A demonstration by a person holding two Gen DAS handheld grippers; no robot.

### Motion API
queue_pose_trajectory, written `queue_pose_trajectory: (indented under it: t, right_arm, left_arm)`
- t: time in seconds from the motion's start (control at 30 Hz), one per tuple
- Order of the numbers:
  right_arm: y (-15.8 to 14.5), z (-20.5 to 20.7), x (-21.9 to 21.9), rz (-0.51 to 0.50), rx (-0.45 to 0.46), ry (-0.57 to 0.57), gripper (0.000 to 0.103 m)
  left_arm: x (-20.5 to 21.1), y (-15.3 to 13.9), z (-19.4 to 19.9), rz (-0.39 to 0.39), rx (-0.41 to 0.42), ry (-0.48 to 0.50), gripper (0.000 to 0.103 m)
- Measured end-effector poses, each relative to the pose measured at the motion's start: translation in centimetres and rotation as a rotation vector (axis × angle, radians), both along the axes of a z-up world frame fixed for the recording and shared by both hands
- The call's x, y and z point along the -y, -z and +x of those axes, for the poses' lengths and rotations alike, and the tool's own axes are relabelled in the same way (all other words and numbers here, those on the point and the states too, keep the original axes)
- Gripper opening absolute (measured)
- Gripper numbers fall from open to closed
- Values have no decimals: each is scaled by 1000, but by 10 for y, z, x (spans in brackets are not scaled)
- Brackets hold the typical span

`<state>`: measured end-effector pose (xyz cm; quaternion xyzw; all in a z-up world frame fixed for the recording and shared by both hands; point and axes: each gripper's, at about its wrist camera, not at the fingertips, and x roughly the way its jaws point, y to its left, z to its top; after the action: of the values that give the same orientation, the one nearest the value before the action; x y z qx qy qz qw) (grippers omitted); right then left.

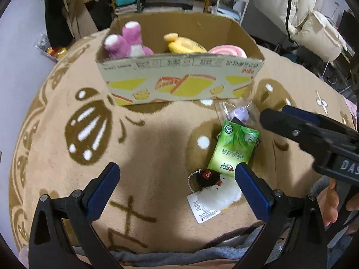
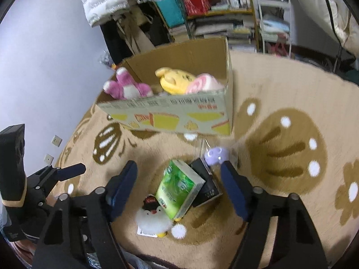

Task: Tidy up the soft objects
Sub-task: 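Grasp the penguin plush with the left tool while the right tool grasps the green tissue pack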

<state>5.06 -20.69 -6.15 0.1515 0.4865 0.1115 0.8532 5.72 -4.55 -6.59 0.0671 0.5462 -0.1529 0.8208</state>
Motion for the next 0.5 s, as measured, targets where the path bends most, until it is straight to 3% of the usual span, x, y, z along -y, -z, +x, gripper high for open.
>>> queue_pose_trajectory:
  t: [0.27, 0.4, 0.5]
  right_arm:
    - [21, 12, -2, 13, -88, -18, 68]
    - [33, 19, -8, 0, -135, -43, 65]
    - [39, 23, -13, -8, -161, -65, 65]
  left_arm:
    - [5, 25, 12, -5, -110, 10, 101]
    - [17, 46, 12, 32, -199, 71, 101]
    - [26, 53, 11, 85, -198, 97, 101]
